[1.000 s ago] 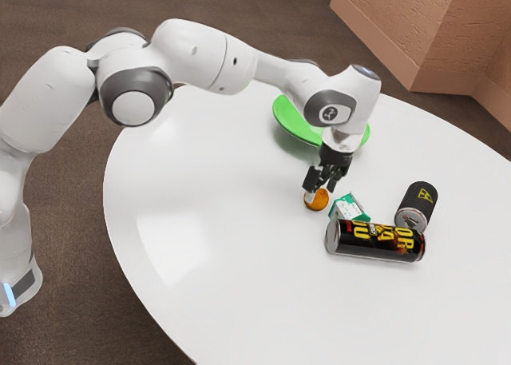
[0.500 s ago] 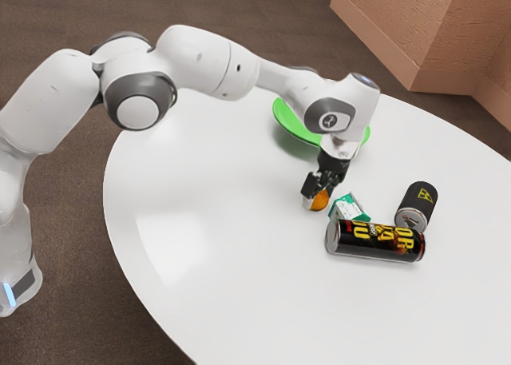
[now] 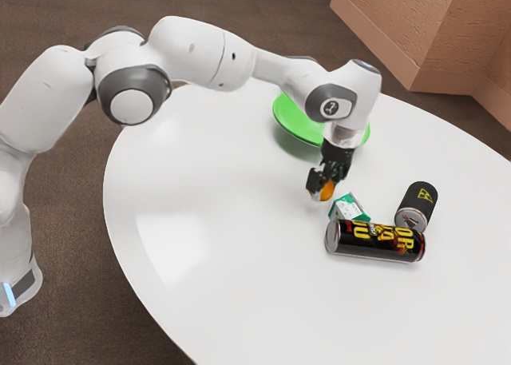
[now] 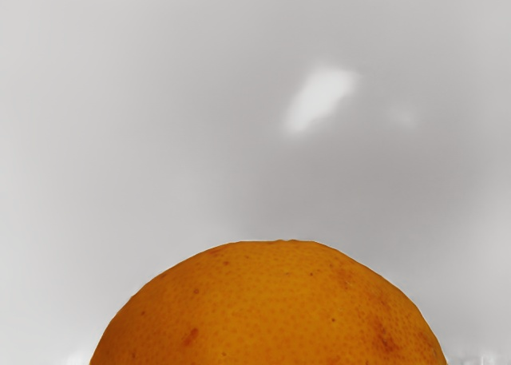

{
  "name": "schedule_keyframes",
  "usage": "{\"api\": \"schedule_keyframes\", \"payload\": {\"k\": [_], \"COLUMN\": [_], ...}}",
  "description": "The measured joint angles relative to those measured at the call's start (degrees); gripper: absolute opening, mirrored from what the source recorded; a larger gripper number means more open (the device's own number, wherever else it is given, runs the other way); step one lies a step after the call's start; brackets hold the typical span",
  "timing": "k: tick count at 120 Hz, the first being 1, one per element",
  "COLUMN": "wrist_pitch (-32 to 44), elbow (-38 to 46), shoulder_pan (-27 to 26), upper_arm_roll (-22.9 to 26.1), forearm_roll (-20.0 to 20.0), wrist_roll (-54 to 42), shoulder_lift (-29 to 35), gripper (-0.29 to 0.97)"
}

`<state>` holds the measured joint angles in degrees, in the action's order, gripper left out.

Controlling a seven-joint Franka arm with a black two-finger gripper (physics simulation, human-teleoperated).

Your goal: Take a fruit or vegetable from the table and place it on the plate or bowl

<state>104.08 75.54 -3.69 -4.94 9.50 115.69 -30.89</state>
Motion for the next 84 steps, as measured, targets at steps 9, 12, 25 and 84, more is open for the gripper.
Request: {"api": "schedule_keyframes", "payload": {"k": [9,12,25,84], "wrist_pitch": [-1.15,-1.70,-4.21,-14.06], "elbow": [-0.41,-0.95,-3.07,-28.87], "shoulder_pan": [0.66,1.34,4.13,24.13], "upper_arm_roll": [-0.46,-0.74,-3.86,-5.27], "forearm_roll": [-0.01,-0.04,-0.05,-0.67], "wrist_roll": [-0.25,-0.34,-1.16,-6.50], "shoulder_lift": [2.91,3.92,7.39,-7.45], "gripper": [0.28,0.28,0.27,0.26]}}
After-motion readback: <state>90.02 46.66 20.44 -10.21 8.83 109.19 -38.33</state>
